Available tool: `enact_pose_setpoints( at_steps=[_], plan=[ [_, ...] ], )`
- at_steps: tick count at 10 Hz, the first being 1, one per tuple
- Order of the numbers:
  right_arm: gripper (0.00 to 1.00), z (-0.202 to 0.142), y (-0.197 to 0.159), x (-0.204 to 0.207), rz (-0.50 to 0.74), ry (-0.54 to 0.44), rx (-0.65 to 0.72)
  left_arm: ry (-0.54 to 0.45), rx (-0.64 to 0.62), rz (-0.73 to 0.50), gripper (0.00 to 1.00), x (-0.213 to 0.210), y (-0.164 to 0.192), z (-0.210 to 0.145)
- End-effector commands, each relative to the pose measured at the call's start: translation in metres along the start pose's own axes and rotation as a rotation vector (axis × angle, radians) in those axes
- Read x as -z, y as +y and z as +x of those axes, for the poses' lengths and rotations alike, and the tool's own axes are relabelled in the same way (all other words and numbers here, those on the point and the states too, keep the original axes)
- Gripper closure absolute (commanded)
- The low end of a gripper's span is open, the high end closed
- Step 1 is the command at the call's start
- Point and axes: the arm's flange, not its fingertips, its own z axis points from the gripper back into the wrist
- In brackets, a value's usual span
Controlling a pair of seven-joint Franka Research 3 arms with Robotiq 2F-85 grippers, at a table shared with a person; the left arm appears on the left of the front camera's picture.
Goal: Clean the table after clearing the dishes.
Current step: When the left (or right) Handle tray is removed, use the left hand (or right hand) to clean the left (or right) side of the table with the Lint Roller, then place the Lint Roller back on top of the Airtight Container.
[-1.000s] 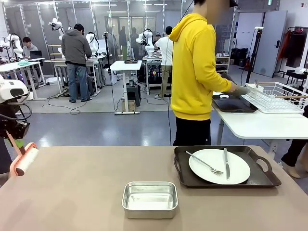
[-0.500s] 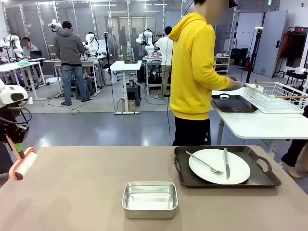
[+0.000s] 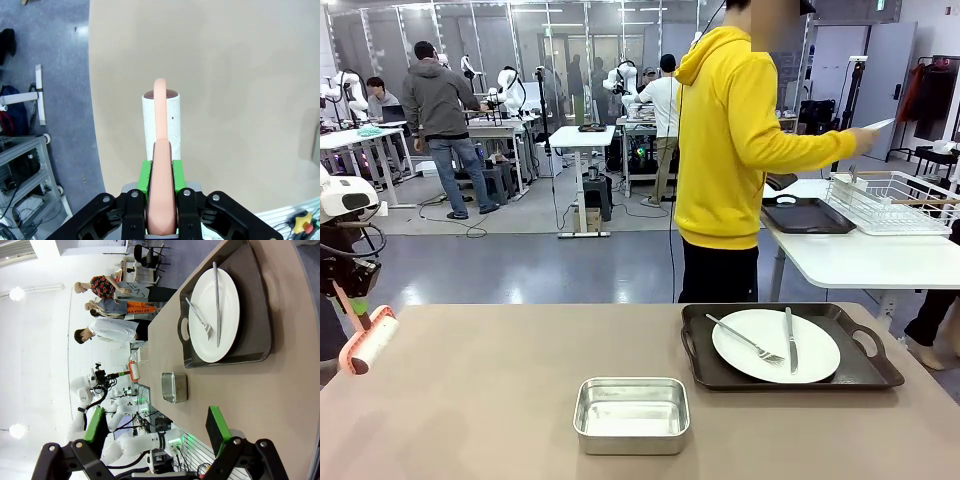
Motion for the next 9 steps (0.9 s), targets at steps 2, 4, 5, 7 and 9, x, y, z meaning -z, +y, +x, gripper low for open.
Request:
enact_pose_setpoints(
  at_steps=[2, 4, 5, 7, 9],
  plan=[
    [0.0, -0.0019, 0.0025, -0.0007, 0.002, -0.002, -0.004, -0.016, -0.003, 0.007, 0.79, -0.003, 0.0009, 0.0009],
    [0.0, -0.0019, 0.0025, -0.0007, 0.002, -0.002, -0.004, -0.016, -0.003, 0.007, 0.79, -0.003, 0.0009, 0.0009],
    [0.0, -0.0019, 0.0025, -0.0007, 0.002, -0.002, -0.004, -0.016, -0.003, 0.007, 0.79, -0.003, 0.0009, 0.0009],
    [0.0, -0.0019, 0.0025, -0.0007, 0.002, -0.002, -0.004, -0.016, -0.003, 0.007, 0.79, -0.003, 0.0009, 0.0009],
    [0.0, -0.0019, 0.0025, -0.0007, 0.002, -0.002, -0.004, -0.016, -0.003, 0.007, 0.79, -0.003, 0.0009, 0.0009]
  ],
)
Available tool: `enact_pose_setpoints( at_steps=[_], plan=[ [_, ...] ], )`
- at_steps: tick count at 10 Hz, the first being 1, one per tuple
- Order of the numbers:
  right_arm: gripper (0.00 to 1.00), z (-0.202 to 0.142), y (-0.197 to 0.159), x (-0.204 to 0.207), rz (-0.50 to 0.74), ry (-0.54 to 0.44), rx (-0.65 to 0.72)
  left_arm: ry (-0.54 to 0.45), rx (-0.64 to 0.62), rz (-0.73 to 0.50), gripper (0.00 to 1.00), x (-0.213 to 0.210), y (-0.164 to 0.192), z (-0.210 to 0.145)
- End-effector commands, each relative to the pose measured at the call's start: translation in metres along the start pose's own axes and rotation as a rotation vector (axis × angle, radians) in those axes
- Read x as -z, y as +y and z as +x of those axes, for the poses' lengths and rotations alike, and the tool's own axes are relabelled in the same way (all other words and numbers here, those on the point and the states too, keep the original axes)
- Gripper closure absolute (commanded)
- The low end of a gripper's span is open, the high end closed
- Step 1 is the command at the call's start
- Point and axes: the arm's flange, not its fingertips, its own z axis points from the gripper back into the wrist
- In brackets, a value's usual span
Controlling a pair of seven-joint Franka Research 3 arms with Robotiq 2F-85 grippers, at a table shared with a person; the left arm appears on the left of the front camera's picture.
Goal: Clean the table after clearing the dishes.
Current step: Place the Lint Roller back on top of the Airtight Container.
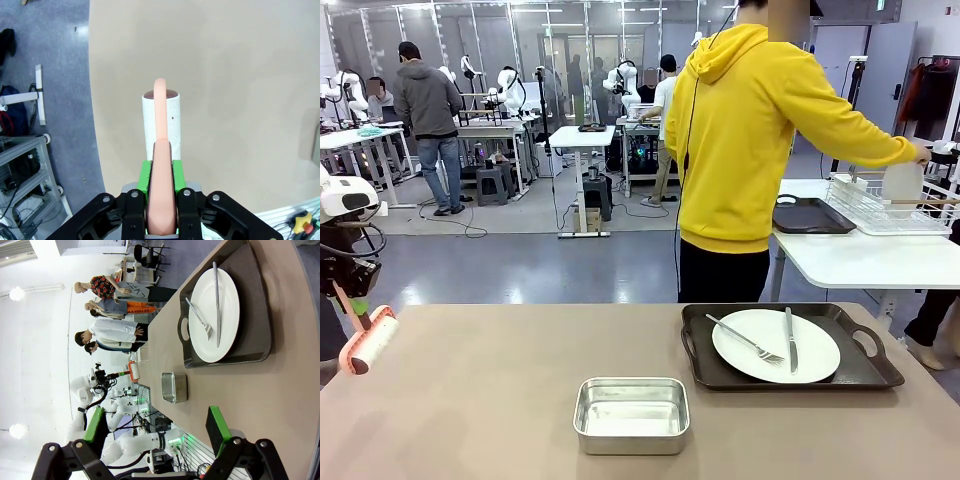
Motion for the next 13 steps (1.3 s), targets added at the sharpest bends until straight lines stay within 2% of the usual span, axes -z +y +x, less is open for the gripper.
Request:
enact_pose_setpoints(
  at_steps=[1, 2, 3, 6, 8, 11, 13],
  plan=[
    [0.0, -0.002, 0.003, -0.001, 0.002, -0.002, -0.004, -0.016, -0.003, 0.007, 0.79, -0.003, 0.001, 0.001],
    [0.0, -0.002, 0.003, -0.001, 0.002, -0.002, -0.004, 0.0, 0.0, 0.0, 0.79, 0.0, 0.0, 0.0],
    [0.0, -0.002, 0.003, -0.001, 0.002, -0.002, -0.004, -0.002, 0.092, 0.073, 0.79, -0.007, -0.013, 0.006],
    [0.0, -0.002, 0.003, -0.001, 0.002, -0.002, -0.004, -0.108, 0.413, 0.05, 0.79, -0.027, -0.085, 0.023],
    [0.0, -0.002, 0.003, -0.001, 0.002, -0.002, -0.004, -0.14, 0.67, 0.058, 0.79, -0.044, -0.143, 0.033],
    [0.0, -0.002, 0.003, -0.001, 0.002, -0.002, -0.004, -0.192, 1.014, 0.068, 0.79, -0.07, -0.221, 0.028],
    [0.0, -0.002, 0.003, -0.001, 0.002, -0.002, -0.004, -0.187, 1.222, 0.044, 0.79, -0.073, -0.277, 0.019]
  ],
)
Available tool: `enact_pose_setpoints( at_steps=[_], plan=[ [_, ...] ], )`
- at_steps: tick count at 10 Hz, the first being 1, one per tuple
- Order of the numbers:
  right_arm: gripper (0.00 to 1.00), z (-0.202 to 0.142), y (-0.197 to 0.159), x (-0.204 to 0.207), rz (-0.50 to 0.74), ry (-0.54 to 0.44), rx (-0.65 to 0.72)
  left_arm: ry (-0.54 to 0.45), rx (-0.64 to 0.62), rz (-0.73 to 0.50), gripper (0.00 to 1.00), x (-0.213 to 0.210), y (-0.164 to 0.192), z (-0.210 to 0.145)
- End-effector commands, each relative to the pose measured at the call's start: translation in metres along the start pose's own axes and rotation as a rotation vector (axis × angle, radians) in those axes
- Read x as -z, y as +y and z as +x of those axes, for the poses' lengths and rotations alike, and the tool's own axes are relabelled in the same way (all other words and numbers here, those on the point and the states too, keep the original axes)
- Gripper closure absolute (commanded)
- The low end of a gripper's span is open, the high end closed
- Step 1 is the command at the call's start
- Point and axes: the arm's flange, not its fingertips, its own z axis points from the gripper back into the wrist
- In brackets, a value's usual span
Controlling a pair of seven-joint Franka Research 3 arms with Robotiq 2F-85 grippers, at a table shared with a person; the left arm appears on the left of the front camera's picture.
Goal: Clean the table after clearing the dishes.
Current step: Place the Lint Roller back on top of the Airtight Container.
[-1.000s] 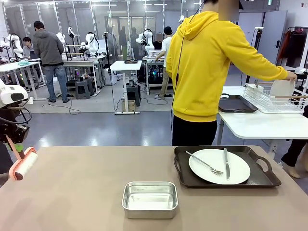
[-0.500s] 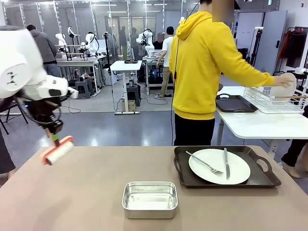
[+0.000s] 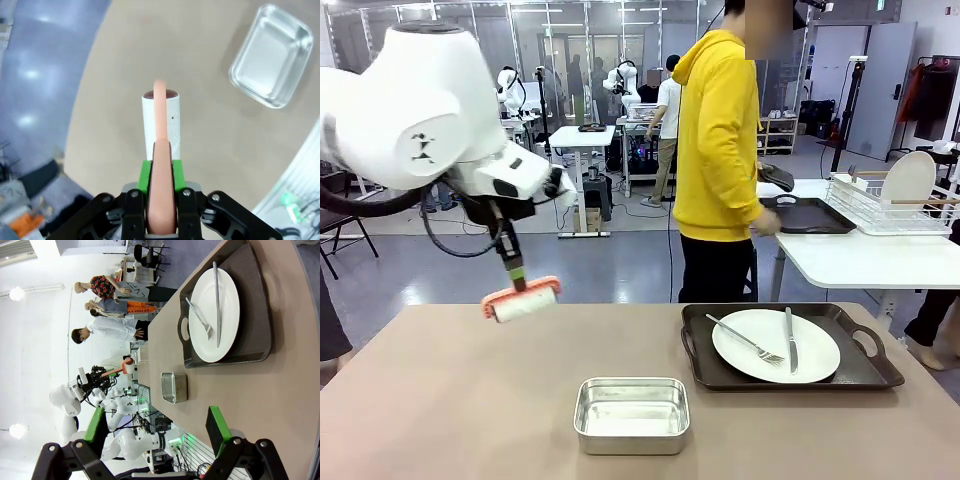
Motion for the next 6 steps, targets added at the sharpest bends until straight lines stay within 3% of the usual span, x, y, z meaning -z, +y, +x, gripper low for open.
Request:
enact_pose_setpoints(
  at_steps=[1, 3, 6],
  plan=[
    [0.0, -0.002, 0.002, -0.001, 0.002, -0.003, -0.004, -0.027, 0.182, -0.03, 0.79, 0.004, -0.014, 0.03],
    [0.0, -0.002, 0.002, -0.001, 0.002, -0.003, -0.004, -0.045, 0.33, -0.118, 0.79, 0.014, -0.055, 0.068],
    [0.0, -0.002, 0.002, -0.001, 0.002, -0.003, -0.004, -0.093, 0.406, -0.227, 0.79, 0.014, -0.105, 0.097]
  ],
)
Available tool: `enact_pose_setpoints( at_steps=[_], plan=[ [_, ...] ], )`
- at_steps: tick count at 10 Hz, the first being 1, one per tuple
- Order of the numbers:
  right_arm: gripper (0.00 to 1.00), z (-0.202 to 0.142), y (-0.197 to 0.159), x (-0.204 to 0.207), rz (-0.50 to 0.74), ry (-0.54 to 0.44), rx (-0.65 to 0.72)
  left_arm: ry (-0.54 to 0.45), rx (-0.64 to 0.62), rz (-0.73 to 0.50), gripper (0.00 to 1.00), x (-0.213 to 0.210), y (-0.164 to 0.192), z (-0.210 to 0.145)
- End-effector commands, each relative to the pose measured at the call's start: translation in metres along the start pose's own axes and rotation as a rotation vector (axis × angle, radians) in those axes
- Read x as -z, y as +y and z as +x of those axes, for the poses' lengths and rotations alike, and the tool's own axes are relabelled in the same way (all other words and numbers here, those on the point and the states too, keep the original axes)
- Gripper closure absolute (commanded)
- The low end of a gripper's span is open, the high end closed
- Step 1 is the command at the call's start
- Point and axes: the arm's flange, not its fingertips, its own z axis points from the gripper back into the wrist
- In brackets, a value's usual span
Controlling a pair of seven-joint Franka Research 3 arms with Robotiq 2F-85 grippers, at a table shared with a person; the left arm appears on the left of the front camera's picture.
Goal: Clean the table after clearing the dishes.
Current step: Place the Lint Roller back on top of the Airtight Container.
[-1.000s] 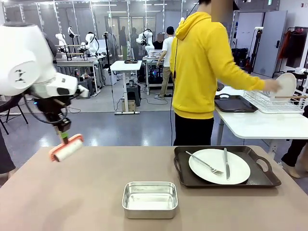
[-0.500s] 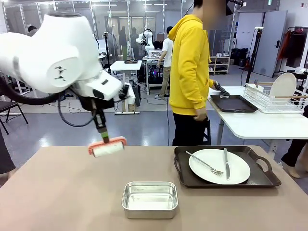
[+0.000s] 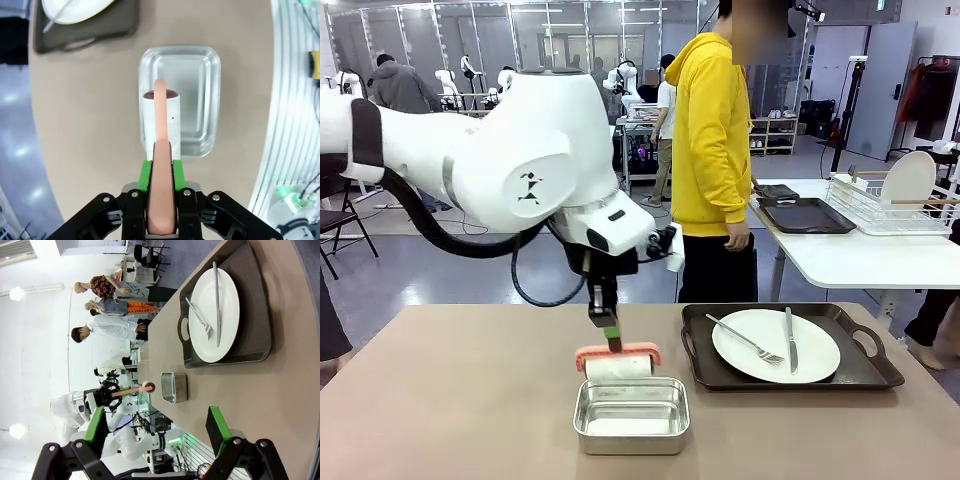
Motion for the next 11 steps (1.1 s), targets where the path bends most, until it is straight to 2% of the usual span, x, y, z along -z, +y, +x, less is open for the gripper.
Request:
enact_pose_setpoints(
  at_steps=[1, 3, 4, 8, 11],
  plan=[
    [0.0, -0.002, 0.002, -0.001, 0.002, -0.003, -0.004, -0.029, 0.05, -0.061, 0.79, -0.007, -0.003, 0.008],
    [0.0, -0.002, 0.002, -0.001, 0.002, -0.003, -0.004, -0.012, 0.061, -0.071, 0.79, 0.002, 0.002, 0.012],
    [0.0, -0.002, 0.002, -0.001, 0.002, -0.003, -0.004, -0.025, 0.031, -0.044, 0.79, 0.005, -0.012, 0.014],
    [0.0, -0.002, 0.002, -0.001, 0.002, -0.003, -0.004, -0.025, 0.031, -0.044, 0.79, 0.005, -0.012, 0.014],
    [0.0, -0.002, 0.002, -0.001, 0.002, -0.003, -0.004, 0.036, 0.044, -0.124, 0.79, 0.024, 0.011, 0.022]
  ],
)
